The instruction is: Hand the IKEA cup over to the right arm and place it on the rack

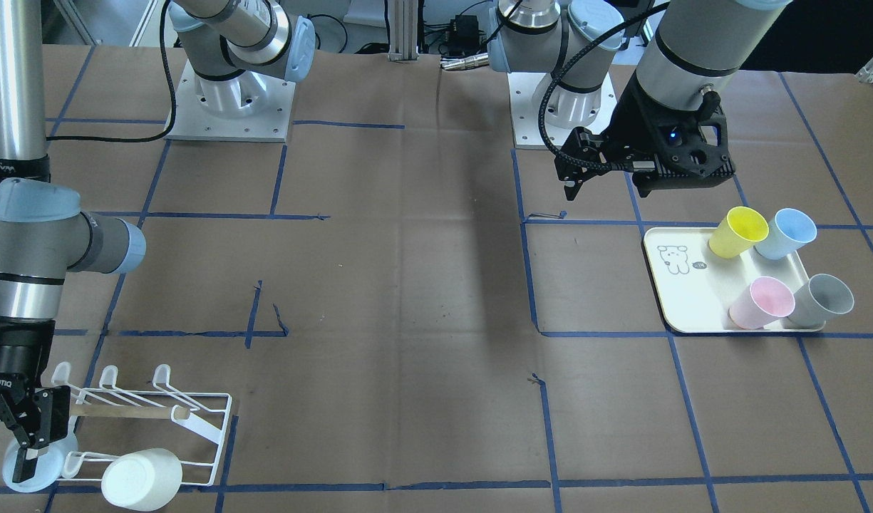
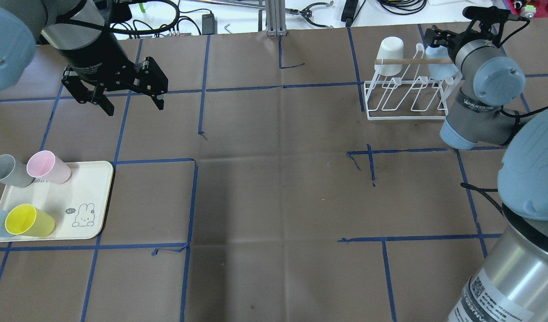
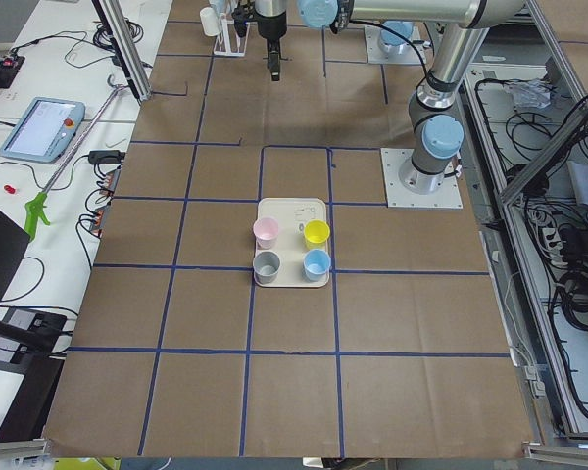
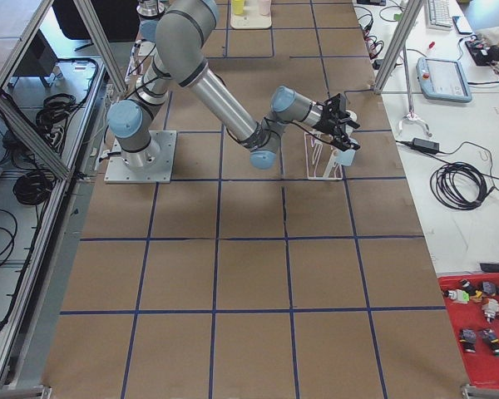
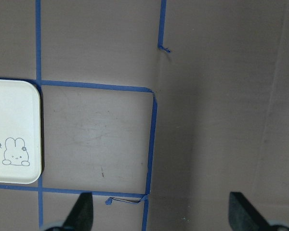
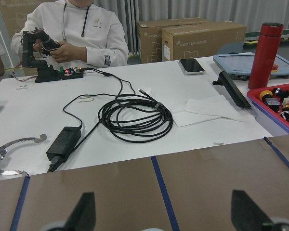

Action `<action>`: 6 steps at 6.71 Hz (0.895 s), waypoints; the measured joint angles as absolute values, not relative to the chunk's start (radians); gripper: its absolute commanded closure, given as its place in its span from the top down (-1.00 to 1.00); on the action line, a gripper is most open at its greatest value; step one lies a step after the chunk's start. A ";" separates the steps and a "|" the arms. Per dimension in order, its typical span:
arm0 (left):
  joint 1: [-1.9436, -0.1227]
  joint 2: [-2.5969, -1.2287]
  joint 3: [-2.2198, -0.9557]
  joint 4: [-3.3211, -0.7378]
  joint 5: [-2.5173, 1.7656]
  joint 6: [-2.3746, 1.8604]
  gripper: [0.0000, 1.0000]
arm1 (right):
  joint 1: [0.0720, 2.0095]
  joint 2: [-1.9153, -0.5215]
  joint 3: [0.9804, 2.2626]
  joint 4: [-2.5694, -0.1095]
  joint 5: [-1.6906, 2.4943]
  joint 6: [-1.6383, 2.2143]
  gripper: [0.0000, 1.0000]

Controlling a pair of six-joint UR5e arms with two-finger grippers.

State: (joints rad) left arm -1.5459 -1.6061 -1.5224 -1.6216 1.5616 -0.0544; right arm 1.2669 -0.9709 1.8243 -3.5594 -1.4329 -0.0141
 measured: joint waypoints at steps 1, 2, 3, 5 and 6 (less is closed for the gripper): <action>-1.547 -1.606 -1.523 -1.622 1.562 -0.055 0.99 | 1.268 -0.978 1.821 -3.556 -1.434 -0.014 1.00; -1.549 -1.607 -1.523 -1.623 1.562 -0.057 0.99 | 1.269 -0.997 1.818 -3.548 -1.437 -0.016 1.00; -1.551 -1.607 -1.526 -1.623 1.562 -0.058 0.99 | 1.272 -1.034 1.817 -3.504 -1.440 -0.018 1.00; -1.552 -1.596 -1.543 -1.615 1.562 -0.058 0.99 | 1.292 -1.153 1.817 -3.288 -1.442 -0.013 1.00; -1.552 -1.592 -1.550 -1.604 1.562 -0.057 0.99 | 1.308 -1.209 1.815 -3.145 -1.443 -0.014 1.00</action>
